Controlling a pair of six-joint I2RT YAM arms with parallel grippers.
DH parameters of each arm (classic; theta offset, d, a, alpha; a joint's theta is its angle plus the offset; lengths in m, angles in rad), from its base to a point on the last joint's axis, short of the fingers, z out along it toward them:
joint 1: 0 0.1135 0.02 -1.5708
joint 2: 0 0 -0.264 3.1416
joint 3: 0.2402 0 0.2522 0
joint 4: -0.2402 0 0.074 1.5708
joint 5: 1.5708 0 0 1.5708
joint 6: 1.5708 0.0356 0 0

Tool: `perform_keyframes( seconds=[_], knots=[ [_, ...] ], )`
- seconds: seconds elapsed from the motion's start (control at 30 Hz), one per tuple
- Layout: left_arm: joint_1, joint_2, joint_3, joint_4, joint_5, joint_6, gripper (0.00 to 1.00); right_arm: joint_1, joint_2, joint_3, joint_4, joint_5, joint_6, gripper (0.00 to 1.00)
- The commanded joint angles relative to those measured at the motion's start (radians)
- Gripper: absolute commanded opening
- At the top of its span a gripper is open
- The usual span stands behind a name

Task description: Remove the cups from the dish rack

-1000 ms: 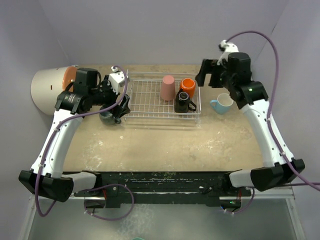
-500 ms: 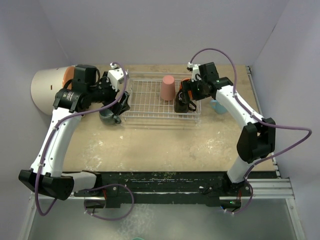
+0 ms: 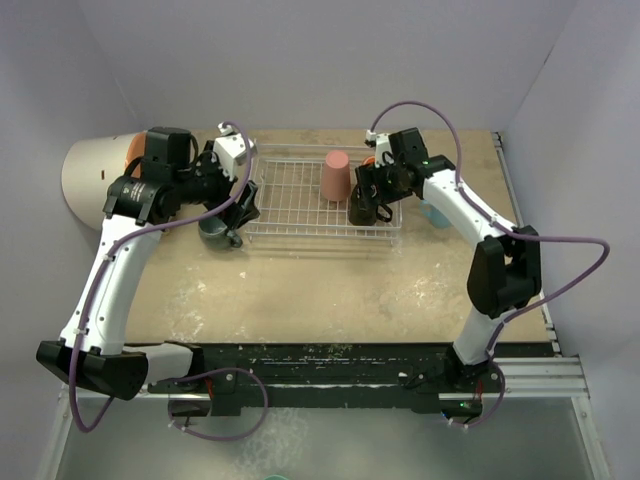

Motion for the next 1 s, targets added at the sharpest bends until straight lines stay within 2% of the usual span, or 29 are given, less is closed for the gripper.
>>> perform_keyframes(
  seconds=[0.0, 0.23, 0.5, 0.7, 0.8, 0.9, 0.97],
  knots=[
    [0.005, -0.005, 0.053, 0.007, 0.019, -0.018, 0.99, 0.026, 0.038, 0.056, -0.009, -0.012, -0.029, 0.81],
    [0.005, -0.004, 0.057, 0.007, 0.011, -0.018, 0.99, 0.115, 0.075, 0.081, 0.012, -0.012, 0.008, 0.75],
    [0.005, -0.005, 0.062, 0.001, 0.017, -0.019, 0.99, 0.132, 0.050, 0.026, 0.054, 0.141, 0.064, 0.68],
    [0.005, -0.008, 0.059, 0.001, 0.022, -0.019, 0.99, 0.133, 0.025, -0.053, 0.097, 0.066, 0.055, 0.68],
    [0.005, -0.010, 0.055, 0.004, 0.020, -0.016, 0.99, 0.131, 0.018, -0.039, 0.071, 0.010, 0.049, 0.74],
    [0.005, -0.011, 0.048, 0.005, 0.018, -0.015, 0.99, 0.132, -0.003, -0.022, 0.045, -0.009, 0.044, 0.88],
    [0.004, -0.012, 0.044, 0.008, 0.019, -0.017, 0.99, 0.132, -0.007, -0.007, 0.009, -0.021, 0.037, 0.91]
  ],
)
